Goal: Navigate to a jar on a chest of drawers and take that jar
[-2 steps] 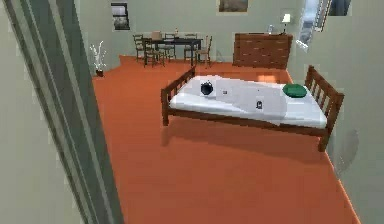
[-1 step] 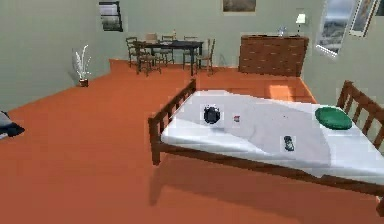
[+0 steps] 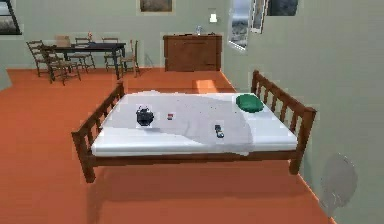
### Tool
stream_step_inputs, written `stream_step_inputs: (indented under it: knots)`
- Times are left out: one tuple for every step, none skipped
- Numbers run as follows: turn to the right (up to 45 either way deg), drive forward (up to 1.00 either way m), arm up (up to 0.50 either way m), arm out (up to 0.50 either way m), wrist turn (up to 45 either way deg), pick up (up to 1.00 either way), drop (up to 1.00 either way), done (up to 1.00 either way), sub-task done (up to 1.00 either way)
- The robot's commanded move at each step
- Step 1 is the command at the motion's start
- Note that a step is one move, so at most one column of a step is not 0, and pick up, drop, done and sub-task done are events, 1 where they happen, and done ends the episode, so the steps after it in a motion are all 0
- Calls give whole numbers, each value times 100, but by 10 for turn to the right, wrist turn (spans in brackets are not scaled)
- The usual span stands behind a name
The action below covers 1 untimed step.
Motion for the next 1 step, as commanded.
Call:
stream_step_inputs:
  knots:
    - [0, 20, 0, 0, 0, 0, 0, 0, 0]
